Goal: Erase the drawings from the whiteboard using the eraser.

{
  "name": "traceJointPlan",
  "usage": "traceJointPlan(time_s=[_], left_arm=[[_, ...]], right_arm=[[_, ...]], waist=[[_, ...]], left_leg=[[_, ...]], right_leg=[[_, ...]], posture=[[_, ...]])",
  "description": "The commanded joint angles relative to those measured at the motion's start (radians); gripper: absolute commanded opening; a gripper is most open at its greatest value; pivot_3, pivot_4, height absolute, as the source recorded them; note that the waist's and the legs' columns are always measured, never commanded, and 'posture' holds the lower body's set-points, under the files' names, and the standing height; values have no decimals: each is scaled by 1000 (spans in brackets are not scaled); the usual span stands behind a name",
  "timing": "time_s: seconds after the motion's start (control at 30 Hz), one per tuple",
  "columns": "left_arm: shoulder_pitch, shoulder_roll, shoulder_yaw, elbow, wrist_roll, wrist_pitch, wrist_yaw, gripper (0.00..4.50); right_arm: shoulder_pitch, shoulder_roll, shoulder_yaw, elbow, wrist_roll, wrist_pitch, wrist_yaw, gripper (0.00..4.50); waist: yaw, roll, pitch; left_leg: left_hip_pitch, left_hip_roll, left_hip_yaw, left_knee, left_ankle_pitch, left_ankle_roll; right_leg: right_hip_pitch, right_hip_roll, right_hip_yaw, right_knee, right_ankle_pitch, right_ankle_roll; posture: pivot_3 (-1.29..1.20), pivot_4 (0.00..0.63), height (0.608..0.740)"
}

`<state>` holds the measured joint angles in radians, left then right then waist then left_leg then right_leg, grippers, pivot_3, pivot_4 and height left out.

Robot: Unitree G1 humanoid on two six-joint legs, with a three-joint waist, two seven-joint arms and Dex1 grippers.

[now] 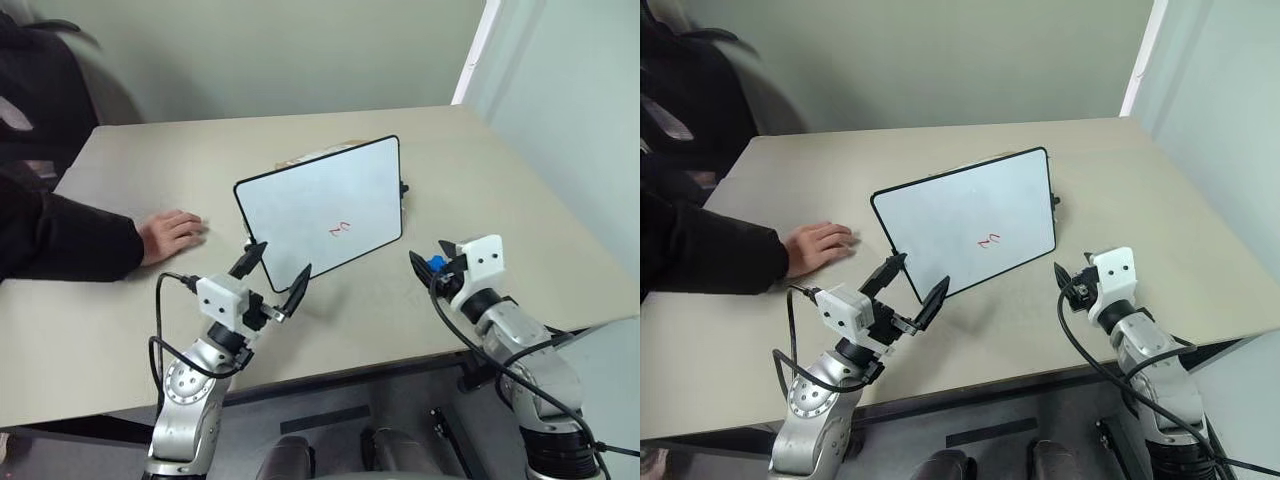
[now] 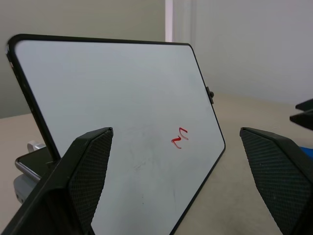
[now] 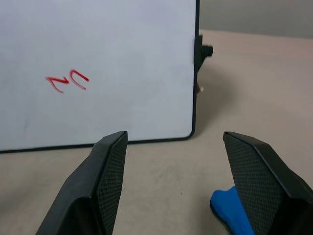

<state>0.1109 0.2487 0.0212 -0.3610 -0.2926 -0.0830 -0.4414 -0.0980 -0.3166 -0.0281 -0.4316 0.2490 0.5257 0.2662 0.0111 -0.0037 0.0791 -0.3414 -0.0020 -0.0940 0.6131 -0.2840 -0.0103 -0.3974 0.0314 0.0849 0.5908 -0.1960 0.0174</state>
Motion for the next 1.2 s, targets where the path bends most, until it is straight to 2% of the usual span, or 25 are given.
traceJointPlan(time_s=[0.03,0.23,0.43,0.73,0.9,1.03,1.13,1.2], left_arm=[[1,-8,-15,-64,11,3,19,4500],[5,-24,-22,-35,22,-23,25,4500],[30,-14,-16,-100,12,9,45,4500],[75,-39,-81,-104,59,-4,60,4500],[74,-30,-86,-134,51,29,57,4500],[95,-37,-94,-139,62,21,66,4500],[106,-47,-108,-148,68,14,73,4500],[110,-52,-114,-151,70,11,78,4500]], right_arm=[[-27,-16,-29,0,-4,-31,13,3299],[-29,-6,-43,10,-1,-47,-3,3299],[-47,6,-35,-15,11,-14,6,3299],[-43,-19,-75,8,41,27,27,3299],[-118,-52,-122,25,83,186,16,3299],[-168,-129,-138,75,66,292,22,3299],[-199,-204,-122,138,67,366,66,3893],[-211,-243,-107,150,86,391,109,4484]], waist=[[0,0,0],[0,0,0],[-3,0,1],[-1,0,1],[-1,0,1],[-2,0,1],[-1,-1,2],[0,-2,3]], left_leg=[[0,0,0,0,0,0],[0,0,0,0,-1,-2],[0,0,0,0,-1,-2],[0,0,0,0,-1,-2],[0,0,0,0,-1,-2],[0,0,0,0,-1,-2],[-1,0,0,0,-1,-3],[-1,0,0,0,-1,-3]], right_leg=[[0,0,0,0,0,0],[0,0,0,0,0,0],[0,0,0,1,0,0],[0,0,0,0,0,0],[0,0,0,0,0,-1],[0,0,1,0,0,-1],[0,0,1,0,-1,-1],[0,0,1,0,-1,-1]], posture=[[0,150,739],[0,150,739],[0,150,739],[0,150,739],[0,150,739],[0,150,739],[0,150,739],[0,150,739]])
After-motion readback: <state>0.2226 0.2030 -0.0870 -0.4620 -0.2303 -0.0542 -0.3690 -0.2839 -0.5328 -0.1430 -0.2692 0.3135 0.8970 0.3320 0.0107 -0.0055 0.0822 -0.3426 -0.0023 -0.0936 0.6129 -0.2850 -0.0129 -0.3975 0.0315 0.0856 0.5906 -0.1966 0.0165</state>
